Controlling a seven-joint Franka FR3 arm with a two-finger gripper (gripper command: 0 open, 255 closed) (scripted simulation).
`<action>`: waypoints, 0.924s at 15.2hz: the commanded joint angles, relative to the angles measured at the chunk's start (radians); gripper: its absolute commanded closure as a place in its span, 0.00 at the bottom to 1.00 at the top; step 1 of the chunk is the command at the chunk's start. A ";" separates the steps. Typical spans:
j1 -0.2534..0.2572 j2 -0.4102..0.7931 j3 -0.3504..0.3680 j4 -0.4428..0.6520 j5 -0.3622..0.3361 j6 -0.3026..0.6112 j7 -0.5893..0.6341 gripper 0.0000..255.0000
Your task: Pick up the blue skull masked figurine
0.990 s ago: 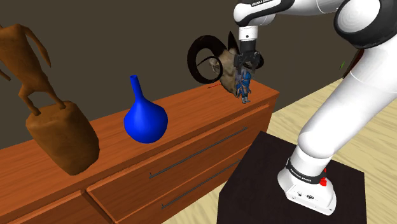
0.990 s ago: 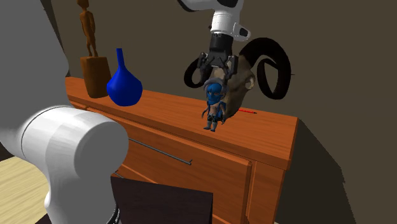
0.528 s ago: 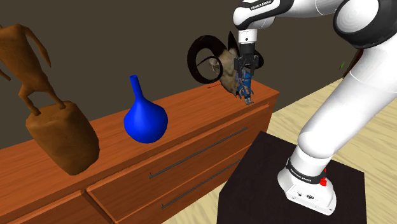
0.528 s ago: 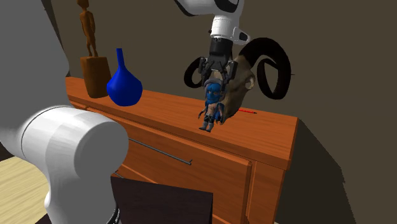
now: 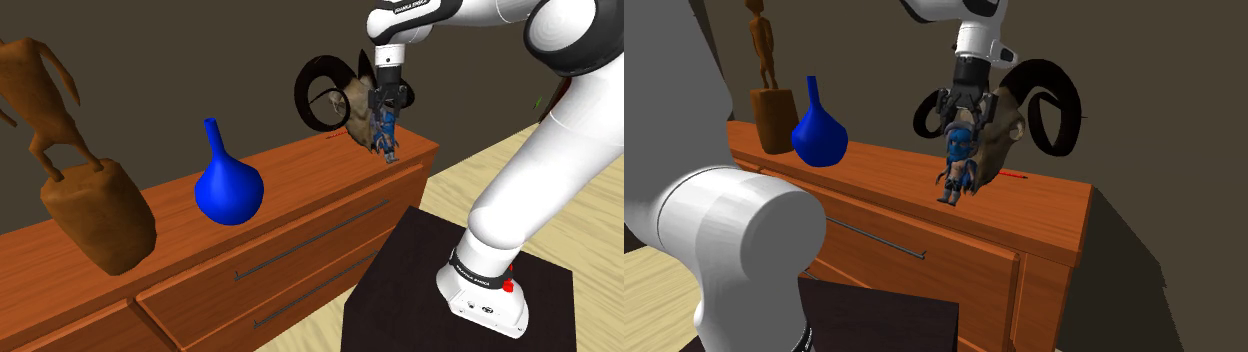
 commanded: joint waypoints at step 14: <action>0.004 0.007 0.004 0.198 0.004 -0.191 0.007 1.00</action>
